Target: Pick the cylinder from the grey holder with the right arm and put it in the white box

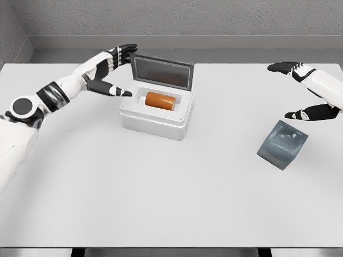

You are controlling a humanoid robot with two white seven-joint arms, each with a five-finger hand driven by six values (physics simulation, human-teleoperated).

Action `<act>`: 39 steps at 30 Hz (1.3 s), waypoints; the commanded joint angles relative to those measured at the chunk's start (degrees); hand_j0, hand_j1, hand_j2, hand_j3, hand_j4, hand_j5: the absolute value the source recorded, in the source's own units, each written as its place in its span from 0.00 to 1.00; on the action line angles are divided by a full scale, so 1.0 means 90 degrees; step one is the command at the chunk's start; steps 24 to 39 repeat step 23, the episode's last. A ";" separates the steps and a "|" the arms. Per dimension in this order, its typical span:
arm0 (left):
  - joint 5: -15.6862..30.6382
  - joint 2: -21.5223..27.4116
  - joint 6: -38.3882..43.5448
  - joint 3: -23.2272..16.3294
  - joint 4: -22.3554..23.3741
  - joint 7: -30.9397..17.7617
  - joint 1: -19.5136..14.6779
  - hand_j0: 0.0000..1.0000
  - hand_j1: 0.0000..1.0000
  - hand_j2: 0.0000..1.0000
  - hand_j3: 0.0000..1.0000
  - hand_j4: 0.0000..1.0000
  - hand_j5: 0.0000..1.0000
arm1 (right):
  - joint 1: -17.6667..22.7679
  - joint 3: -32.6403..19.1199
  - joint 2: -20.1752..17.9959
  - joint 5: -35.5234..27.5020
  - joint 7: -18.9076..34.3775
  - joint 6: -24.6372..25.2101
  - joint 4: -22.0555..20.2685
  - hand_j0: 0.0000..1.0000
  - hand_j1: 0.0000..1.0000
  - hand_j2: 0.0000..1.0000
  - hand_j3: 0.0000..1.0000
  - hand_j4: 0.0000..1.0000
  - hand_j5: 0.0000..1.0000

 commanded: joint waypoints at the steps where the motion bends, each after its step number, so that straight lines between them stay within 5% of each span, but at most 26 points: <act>1: 0.0119 0.0075 -0.0004 0.0018 -0.0296 -0.0009 0.0010 1.00 1.00 1.00 1.00 1.00 1.00 | 0.0000 0.0002 0.0014 -0.0051 -0.0003 0.0019 -0.0004 1.00 1.00 1.00 1.00 1.00 1.00; 11: 0.0168 0.1071 -0.0024 0.0516 -0.0247 -0.0009 0.0088 1.00 1.00 1.00 1.00 1.00 1.00 | 0.0000 -0.0008 0.0034 -0.0041 -0.0003 0.0019 -0.0004 1.00 1.00 1.00 1.00 1.00 1.00; 22: 0.0178 0.2624 -0.0561 0.0535 -0.0862 -0.0009 0.0781 1.00 1.00 1.00 1.00 1.00 1.00 | 0.0000 -0.0008 0.0034 -0.0051 -0.0003 0.0019 -0.0004 1.00 1.00 1.00 1.00 1.00 1.00; 39: 0.0217 0.2683 -0.0571 0.0555 -0.0911 -0.0009 0.0849 1.00 1.00 1.00 1.00 1.00 1.00 | 0.0000 -0.0008 0.0034 -0.0041 -0.0003 0.0019 -0.0004 1.00 1.00 1.00 1.00 1.00 1.00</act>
